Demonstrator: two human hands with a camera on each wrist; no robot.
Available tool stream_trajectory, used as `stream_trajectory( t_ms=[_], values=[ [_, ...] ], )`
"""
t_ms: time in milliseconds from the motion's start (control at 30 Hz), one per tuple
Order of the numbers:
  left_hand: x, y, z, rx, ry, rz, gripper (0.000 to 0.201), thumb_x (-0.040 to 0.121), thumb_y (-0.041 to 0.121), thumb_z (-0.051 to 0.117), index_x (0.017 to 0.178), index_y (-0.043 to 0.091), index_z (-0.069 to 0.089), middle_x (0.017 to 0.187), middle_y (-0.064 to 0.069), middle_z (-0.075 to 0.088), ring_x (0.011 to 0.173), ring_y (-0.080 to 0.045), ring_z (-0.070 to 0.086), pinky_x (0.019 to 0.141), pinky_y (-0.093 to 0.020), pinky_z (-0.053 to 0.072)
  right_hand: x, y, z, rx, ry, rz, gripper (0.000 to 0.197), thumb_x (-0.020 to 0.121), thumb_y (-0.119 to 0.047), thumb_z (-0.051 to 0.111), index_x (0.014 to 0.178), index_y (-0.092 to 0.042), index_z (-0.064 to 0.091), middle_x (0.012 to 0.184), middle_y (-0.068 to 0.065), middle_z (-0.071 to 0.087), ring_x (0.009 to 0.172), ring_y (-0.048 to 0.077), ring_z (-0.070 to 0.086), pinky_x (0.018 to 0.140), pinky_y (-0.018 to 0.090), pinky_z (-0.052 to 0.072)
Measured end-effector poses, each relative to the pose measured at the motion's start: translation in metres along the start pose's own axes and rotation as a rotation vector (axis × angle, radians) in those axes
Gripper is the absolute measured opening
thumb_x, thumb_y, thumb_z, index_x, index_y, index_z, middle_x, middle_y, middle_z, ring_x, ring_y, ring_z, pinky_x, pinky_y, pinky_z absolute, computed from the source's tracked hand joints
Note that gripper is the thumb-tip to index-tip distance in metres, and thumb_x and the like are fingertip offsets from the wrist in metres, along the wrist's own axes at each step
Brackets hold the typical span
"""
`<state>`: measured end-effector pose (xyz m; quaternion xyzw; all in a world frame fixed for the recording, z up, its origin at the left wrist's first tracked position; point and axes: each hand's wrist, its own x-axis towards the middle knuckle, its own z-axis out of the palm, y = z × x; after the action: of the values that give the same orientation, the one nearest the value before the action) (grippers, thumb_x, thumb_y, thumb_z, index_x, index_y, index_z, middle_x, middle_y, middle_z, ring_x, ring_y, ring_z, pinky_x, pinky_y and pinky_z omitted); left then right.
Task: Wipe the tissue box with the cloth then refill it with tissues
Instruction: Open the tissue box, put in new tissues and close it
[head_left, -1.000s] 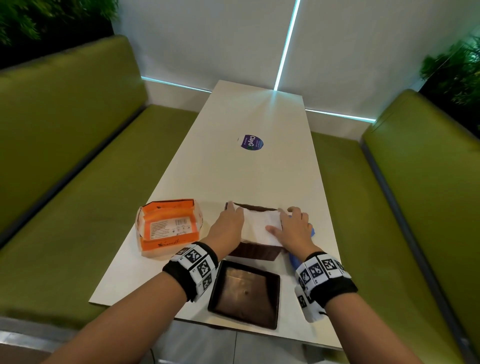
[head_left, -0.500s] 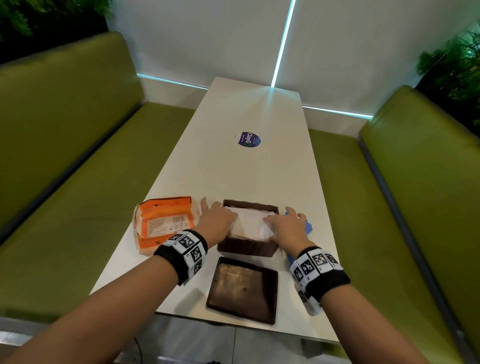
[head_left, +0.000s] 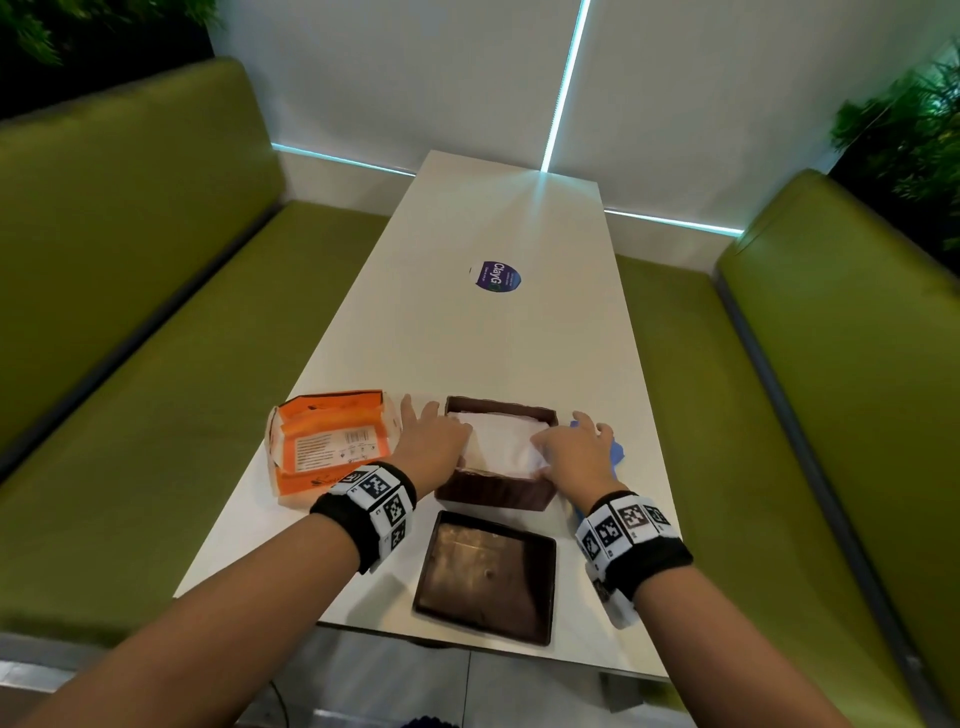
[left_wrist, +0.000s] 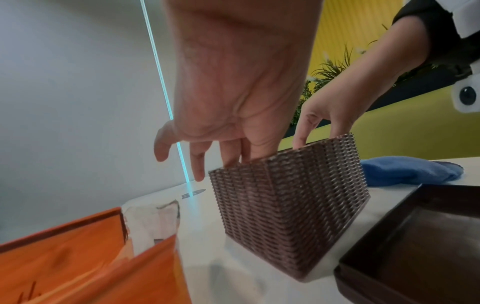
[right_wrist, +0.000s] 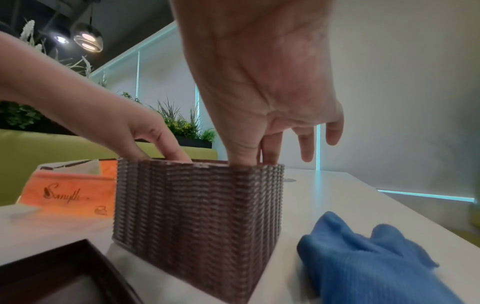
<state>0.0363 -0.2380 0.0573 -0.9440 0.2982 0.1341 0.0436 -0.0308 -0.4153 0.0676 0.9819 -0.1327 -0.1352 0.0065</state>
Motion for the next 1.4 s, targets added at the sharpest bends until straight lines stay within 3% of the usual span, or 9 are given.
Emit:
stream_trajectory(
  t_ms=[200,467,633,767,866,966,1133,1300,1400],
  values=[
    [-0.006,-0.007,-0.005,-0.074,0.043,0.018,0.026,0.097,0.03,0.052,0.122,0.025,0.057,0.141,0.001,0.052,0.146,-0.031,0.018,0.114,-0.062,0.0,-0.01,0.011,-0.003,0.192,0.107,-0.06,0.048,0.085,-0.033,0.067,0.131,-0.032,0.056,0.137,-0.008,0.056,0.145,0.026,0.017,0.109,0.043,0.017],
    [-0.008,-0.006,-0.006,-0.072,0.041,0.024,0.03,0.098,0.032,0.05,0.127,0.027,0.056,0.143,0.002,0.051,0.146,-0.029,0.019,0.115,-0.062,0.0,-0.01,0.006,0.0,0.171,0.081,-0.047,0.045,0.086,-0.035,0.066,0.13,-0.032,0.057,0.135,-0.006,0.058,0.144,0.028,0.019,0.108,0.042,0.019],
    [-0.029,-0.011,0.002,-0.193,0.285,0.063,0.035,0.1,0.037,0.046,0.134,0.031,0.054,0.14,0.007,0.053,0.144,-0.022,0.026,0.117,-0.054,0.006,-0.03,0.012,-0.001,0.325,0.28,-0.088,0.035,0.093,-0.033,0.056,0.128,-0.03,0.059,0.134,-0.008,0.059,0.14,0.024,0.026,0.105,0.04,0.022],
    [-0.059,-0.009,0.03,-0.238,0.563,0.268,0.017,0.093,0.036,0.058,0.107,0.031,0.066,0.114,0.009,0.066,0.128,-0.021,0.049,0.112,-0.047,0.022,-0.061,0.009,0.009,0.385,0.563,-0.205,0.025,0.088,-0.017,0.064,0.112,-0.023,0.07,0.112,-0.003,0.069,0.11,0.028,0.054,0.09,0.038,0.038],
    [-0.086,-0.003,0.058,-0.14,0.535,0.47,0.02,0.089,0.044,0.054,0.098,0.031,0.066,0.108,0.01,0.065,0.121,-0.016,0.05,0.106,-0.045,0.034,-0.091,0.0,0.026,0.399,0.664,-0.321,0.017,0.085,-0.012,0.068,0.099,-0.021,0.072,0.094,-0.003,0.068,0.092,0.019,0.053,0.078,0.029,0.04],
    [-0.109,-0.003,0.092,-0.044,0.361,0.589,0.03,0.082,0.061,0.056,0.092,0.034,0.064,0.103,0.012,0.065,0.113,-0.015,0.05,0.097,-0.039,0.03,-0.115,-0.008,0.058,0.358,0.542,-0.453,0.011,0.086,-0.03,0.061,0.089,-0.024,0.069,0.087,-0.004,0.063,0.086,0.01,0.044,0.072,0.028,0.044],
    [-0.126,-0.006,0.125,-0.023,0.16,0.58,0.048,0.074,0.075,0.048,0.097,0.034,0.054,0.1,0.013,0.056,0.099,-0.011,0.047,0.087,-0.03,0.027,-0.14,-0.002,0.115,0.119,0.096,-0.458,0.058,0.065,-0.082,0.045,0.09,-0.03,0.055,0.102,-0.003,0.061,0.092,0.019,0.059,0.07,0.028,0.05],
    [-0.132,-0.012,0.118,-0.059,0.185,0.603,0.03,0.074,0.053,0.065,0.088,0.034,0.047,0.094,0.015,0.055,0.094,-0.01,0.052,0.087,-0.028,0.028,-0.144,0.007,0.119,0.016,0.07,-0.452,0.056,0.042,-0.059,0.076,0.084,-0.03,0.054,0.11,-0.002,0.062,0.096,0.02,0.063,0.068,0.027,0.053],
    [-0.136,-0.018,0.102,-0.233,0.157,0.589,0.019,0.083,0.044,0.06,0.09,0.034,0.046,0.099,0.017,0.051,0.098,-0.004,0.045,0.094,-0.022,0.025,-0.144,0.019,0.107,0.14,0.059,-0.5,0.037,0.055,-0.039,0.068,0.079,-0.032,0.042,0.119,-0.007,0.055,0.112,0.015,0.048,0.078,0.027,0.045]
  ],
)
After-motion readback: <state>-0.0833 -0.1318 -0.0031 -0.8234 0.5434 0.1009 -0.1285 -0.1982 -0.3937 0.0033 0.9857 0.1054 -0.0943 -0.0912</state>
